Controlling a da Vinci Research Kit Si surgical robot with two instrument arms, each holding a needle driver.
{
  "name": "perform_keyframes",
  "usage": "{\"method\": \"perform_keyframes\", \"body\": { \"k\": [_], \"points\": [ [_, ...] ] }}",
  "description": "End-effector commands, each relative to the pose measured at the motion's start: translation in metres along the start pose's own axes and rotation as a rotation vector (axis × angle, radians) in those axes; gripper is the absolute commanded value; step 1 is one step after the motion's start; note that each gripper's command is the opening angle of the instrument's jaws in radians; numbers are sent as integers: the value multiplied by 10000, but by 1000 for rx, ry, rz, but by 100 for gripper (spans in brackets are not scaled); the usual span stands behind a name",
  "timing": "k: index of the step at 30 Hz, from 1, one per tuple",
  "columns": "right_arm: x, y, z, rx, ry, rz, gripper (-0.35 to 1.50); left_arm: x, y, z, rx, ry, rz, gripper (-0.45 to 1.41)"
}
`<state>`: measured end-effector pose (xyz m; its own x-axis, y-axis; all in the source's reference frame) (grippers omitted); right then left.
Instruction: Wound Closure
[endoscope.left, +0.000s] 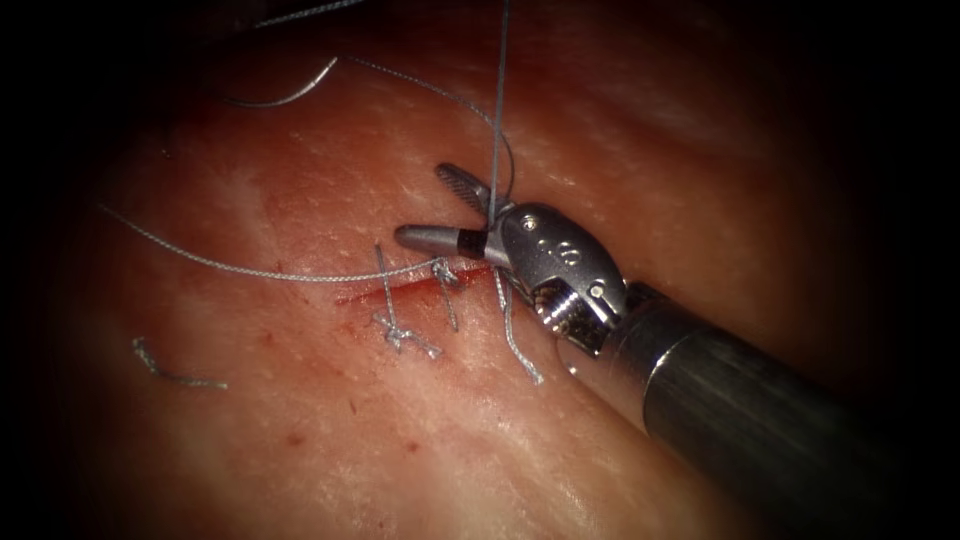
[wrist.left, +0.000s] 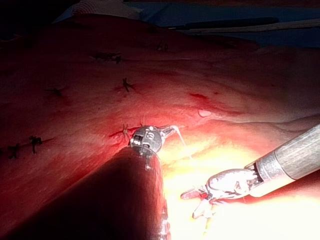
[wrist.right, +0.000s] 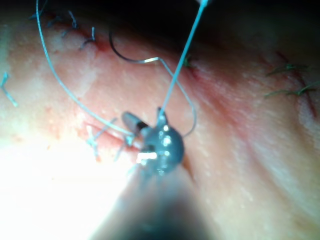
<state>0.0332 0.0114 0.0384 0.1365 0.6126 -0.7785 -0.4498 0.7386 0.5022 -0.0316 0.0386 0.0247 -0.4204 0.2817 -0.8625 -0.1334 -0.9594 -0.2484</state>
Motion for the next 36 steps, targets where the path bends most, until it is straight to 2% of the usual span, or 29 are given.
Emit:
{"method": "perform_keyframes", "body": {
  "k": [1, 2, 3, 4, 5, 8, 15, 17, 18, 21, 26, 29, 33, 36],
  "points": [
    [3, 0, 6, 3, 2, -2, 105, 1, -7, 7, 1, 4, 3, -45],
    [3, 0, 5, 4, 5, -2, 92, 1, -7, 7, 1, 4, 3, -45],
    [4, 2, 5, 2, 16, 4, 26, 1, -6, 7, 1, 4, 4, -45],
    [3, 3, 5, 1, 25, -20, -24, 1, -6, 7, 1, 4, 4, -45],
    [3, 5, 4, -8, 37, -51, -35, 1, -5, 7, 1, 4, 5, -45],
    [4, 8, 3, -58, 58, -67, -35, 1, -4, 6, 1, 4, 5, -45],
    [15, 10, -7, -65, 83, -70, -35, -1, -6, 2, -2, 8, 6, -45],
    [15, 10, -17, -52, 95, -76, 81, -6, -14, -1, -4, 15, 6, -45],
    [18, 17, -33, -53, 100, -73, 118, -13, -23, -5, 16, -1, 7, -45],
    [26, 32, -65, -98, 99, -61, 132, -27, -36, -11, 44, -14, 7, -45],
    [28, 57, -110, -126, 107, -55, 133, -49, -51, -2, 66, -13, 11, -45],
    [20, 71, -137, -160, 97, -60, 135, -69, -59, 19, 85, -20, -14, -45],
    [14, 78, -156, -191, 89, -63, 135, -96, -70, 47, 111, -26, -40, -45],
    [11, 78, -158, -211, 86, -66, 137, -117, -73, 68, 125, -26, -60, -45]
  ]
}}
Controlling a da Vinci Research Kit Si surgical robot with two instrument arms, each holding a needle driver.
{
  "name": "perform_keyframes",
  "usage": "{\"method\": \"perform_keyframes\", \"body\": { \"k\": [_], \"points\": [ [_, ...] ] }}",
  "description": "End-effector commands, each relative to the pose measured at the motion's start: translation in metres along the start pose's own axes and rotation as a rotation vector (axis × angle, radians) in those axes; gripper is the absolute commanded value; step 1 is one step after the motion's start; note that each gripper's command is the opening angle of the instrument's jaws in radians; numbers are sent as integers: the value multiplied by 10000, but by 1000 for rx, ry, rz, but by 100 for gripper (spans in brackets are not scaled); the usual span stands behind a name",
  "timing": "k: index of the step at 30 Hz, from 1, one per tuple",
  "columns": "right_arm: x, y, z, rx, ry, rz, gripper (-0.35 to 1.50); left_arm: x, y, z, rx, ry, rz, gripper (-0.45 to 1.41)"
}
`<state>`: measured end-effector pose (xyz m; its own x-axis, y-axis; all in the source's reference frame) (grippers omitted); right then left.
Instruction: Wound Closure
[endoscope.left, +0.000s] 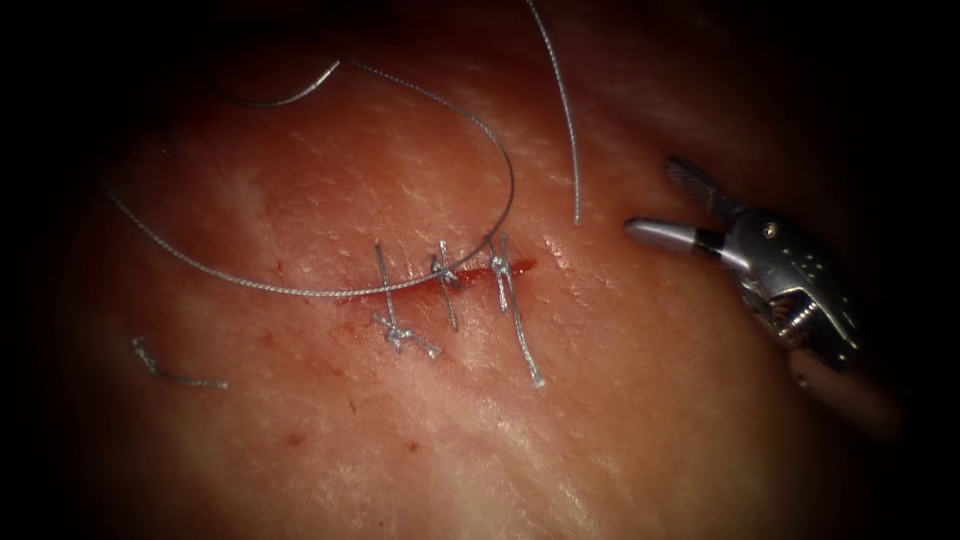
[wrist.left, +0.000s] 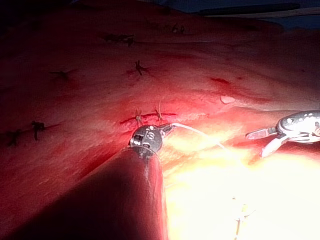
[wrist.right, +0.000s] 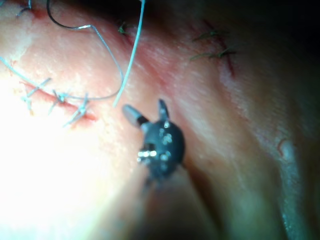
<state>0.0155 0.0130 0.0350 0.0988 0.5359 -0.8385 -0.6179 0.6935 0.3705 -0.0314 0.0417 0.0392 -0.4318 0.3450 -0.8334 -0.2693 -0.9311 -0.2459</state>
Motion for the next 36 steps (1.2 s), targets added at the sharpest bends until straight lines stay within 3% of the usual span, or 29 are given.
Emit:
{"method": "perform_keyframes", "body": {
  "k": [1, 6, 7, 10, 14, 17, 23, 28, 31, 36],
  "points": [
    [-3, 1, 8, -3, 3, -5, 137, -5, -6, 14, 9, 2, -1, -45],
    [-10, -10, 17, 12, 13, -10, 137, -58, 9, 64, -17, 27, -134, -45],
    [-13, -13, 21, 16, 10, -12, 137, -77, 12, 76, -22, 10, -202, -1],
    [-17, -19, 27, 24, 4, -16, 137, -97, 10, 83, -25, 6, -288, 51],
    [-24, -28, 34, 37, 1, -22, 137, -102, 2, 70, 14, -29, -340, 105],
    [-28, -34, 38, 43, -7, -26, 137, -82, -4, 40, 30, -25, -320, 120],
    [-26, -39, 37, 47, -6, -25, 138, -36, -7, 4, 98, 54, -165, 125],
    [-5, -33, 26, 60, -19, -10, 137, -6, 6, -5, 142, 67, -60, 120],
    [19, -27, 14, 51, -21, 8, 137, -12, 24, 12, 181, 39, -4, 120],
    [44, -29, 12, 52, -22, 9, 123, -41, 25, 31, 195, 12, 46, 113]
  ]
}}
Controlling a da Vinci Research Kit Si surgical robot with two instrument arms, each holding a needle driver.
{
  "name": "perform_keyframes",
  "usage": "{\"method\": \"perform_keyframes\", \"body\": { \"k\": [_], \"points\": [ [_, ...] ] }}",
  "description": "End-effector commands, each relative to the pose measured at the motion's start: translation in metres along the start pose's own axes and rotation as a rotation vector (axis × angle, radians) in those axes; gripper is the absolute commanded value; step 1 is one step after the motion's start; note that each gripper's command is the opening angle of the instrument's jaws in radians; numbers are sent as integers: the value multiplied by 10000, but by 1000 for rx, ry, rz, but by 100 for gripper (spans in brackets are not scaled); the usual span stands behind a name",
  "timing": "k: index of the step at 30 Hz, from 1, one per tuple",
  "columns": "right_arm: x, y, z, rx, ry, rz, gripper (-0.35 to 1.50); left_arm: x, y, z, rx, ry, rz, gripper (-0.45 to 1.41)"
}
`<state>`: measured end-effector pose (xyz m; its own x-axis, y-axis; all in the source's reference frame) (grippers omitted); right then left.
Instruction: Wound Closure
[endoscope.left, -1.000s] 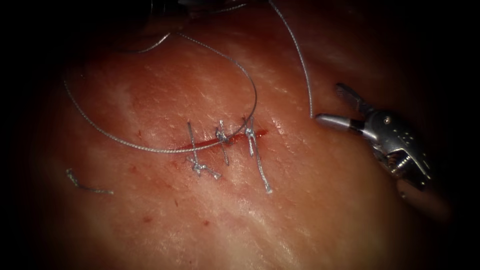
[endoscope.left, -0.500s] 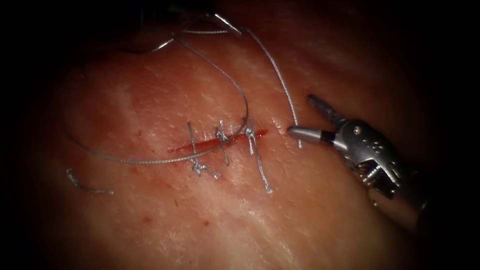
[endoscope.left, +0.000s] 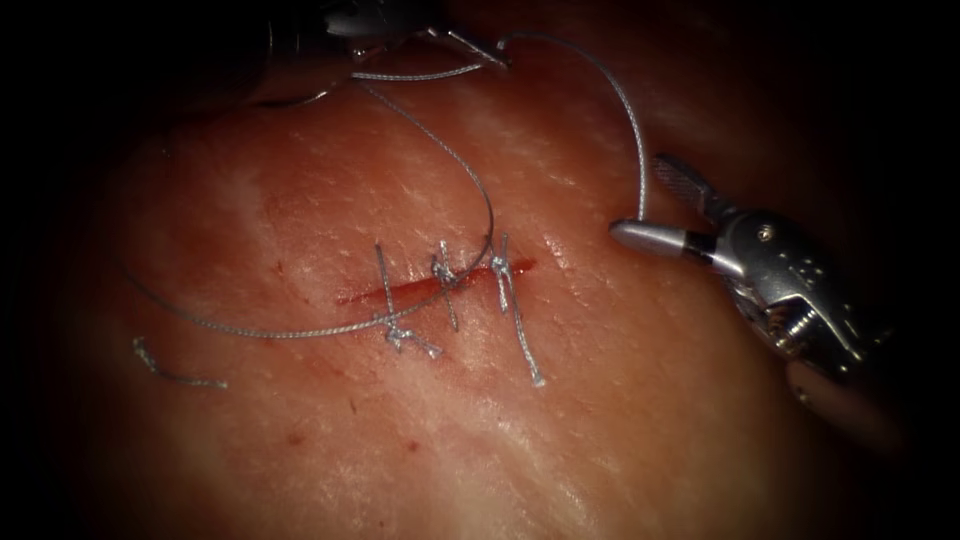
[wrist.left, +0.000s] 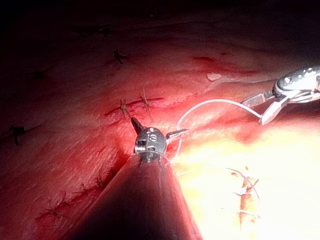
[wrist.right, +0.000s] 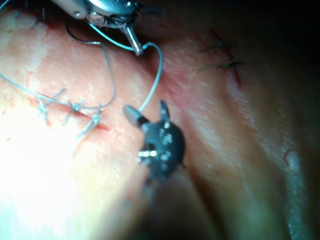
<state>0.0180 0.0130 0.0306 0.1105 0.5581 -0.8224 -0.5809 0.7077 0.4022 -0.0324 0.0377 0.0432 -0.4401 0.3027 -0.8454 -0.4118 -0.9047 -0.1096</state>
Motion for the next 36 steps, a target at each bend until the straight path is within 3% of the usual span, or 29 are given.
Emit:
{"method": "perform_keyframes", "body": {
  "k": [1, 4, 9, 17, 21, 22, 23, 24, 25, 26, 27, 31, 36],
  "points": [
    [9, 4, 10, 2, 5, -3, 120, -6, -4, 11, -2, -6, 9, 113],
    [12, 7, 9, 2, 8, -6, 122, -22, -2, 17, -7, -24, 26, 113],
    [11, 6, -2, -11, -15, -26, 147, -45, 0, 26, -9, -53, 50, 113],
    [26, 8, -42, -12, -38, -21, 147, -67, 6, 35, -23, -82, 64, 113],
    [39, 9, -35, -30, -21, -9, 145, -71, 11, 38, -31, -87, 64, 111],
    [42, 8, -32, -26, -15, -6, 138, -72, 13, 39, -33, -88, 65, 111],
    [45, 7, -28, -14, -3, -4, 110, -72, 14, 40, -36, -85, 65, 111],
    [49, 5, -21, 4, 13, -12, 78, -71, 15, 40, -37, -84, 65, 111],
    [51, 4, -14, 0, 17, -33, 34, -71, 16, 40, -36, -84, 65, 111],
    [53, 3, -6, -6, 25, -48, 7, -70, 17, 40, -38, -83, 64, 111],
    [55, 2, 6, 2, 31, -63, -35, -69, 18, 39, -38, -83, 64, 111],
    [48, 8, 67, 28, 28, -85, -35, -58, 23, 31, -50, -83, 50, 111],
    [35, 18, 98, 31, 26, -91, -35, -43, 25, 17, -43, -73, 34, 111]
  ]
}}
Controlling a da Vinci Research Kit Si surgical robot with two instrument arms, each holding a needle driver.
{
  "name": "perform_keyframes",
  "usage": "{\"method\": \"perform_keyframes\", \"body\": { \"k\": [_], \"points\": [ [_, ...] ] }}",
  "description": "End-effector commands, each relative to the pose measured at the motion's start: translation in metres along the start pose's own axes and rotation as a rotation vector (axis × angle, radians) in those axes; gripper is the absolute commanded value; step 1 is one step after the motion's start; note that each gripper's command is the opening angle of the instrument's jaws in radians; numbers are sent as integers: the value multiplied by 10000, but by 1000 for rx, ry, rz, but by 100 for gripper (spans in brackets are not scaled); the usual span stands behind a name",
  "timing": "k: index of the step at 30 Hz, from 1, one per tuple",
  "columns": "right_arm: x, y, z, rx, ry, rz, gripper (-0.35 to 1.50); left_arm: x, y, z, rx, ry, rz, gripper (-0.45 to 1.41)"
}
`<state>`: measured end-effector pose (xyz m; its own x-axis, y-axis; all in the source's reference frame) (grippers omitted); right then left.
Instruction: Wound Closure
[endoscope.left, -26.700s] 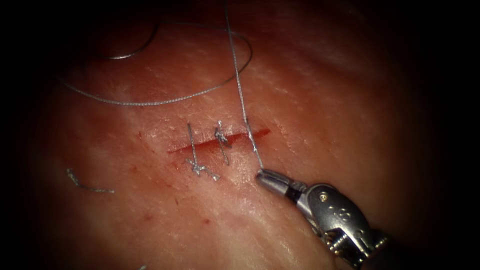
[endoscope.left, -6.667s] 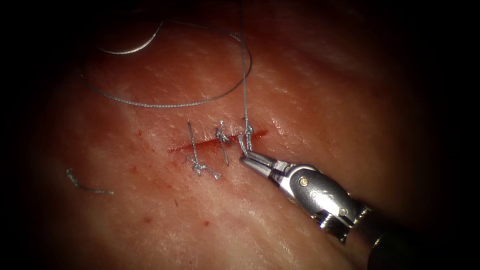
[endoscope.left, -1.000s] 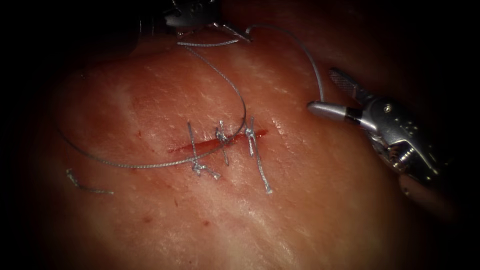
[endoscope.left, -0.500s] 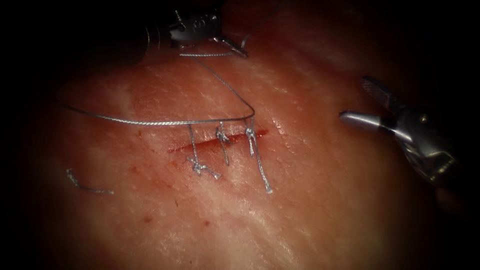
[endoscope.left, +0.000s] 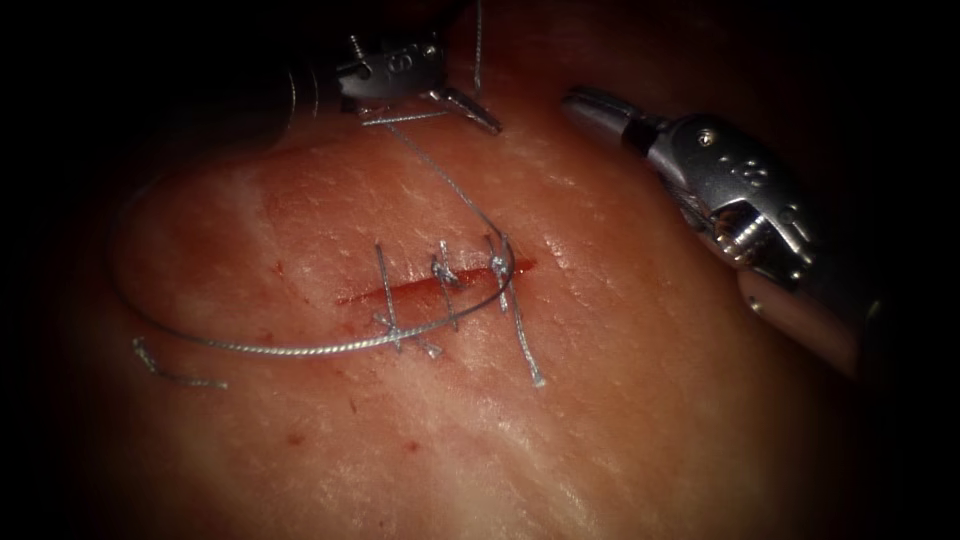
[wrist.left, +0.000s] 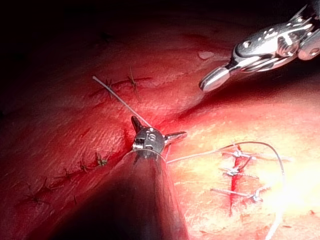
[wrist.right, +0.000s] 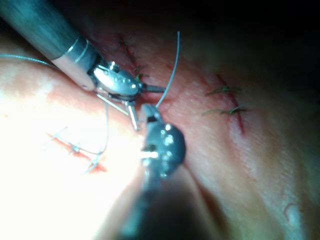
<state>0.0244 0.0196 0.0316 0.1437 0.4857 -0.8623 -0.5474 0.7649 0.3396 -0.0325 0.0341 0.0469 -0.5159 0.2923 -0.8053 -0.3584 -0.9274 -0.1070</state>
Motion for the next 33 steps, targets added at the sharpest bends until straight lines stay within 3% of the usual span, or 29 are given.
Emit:
{"method": "perform_keyframes", "body": {
  "k": [1, 7, 13, 33],
  "points": [
    [-2, 6, 14, 8, 9, -5, -35, 4, -5, 2, 7, 15, -6, 111],
    [-9, -4, 10, 11, 2, -12, -35, 24, -9, -34, 10, 42, -32, 111],
    [-1, -10, 4, 25, 4, -13, -35, 35, 12, -61, 7, 37, -33, 111],
    [-2, -10, 4, 28, 5, -8, -33, 35, 12, -61, 7, 37, -33, 111]
  ]
}}
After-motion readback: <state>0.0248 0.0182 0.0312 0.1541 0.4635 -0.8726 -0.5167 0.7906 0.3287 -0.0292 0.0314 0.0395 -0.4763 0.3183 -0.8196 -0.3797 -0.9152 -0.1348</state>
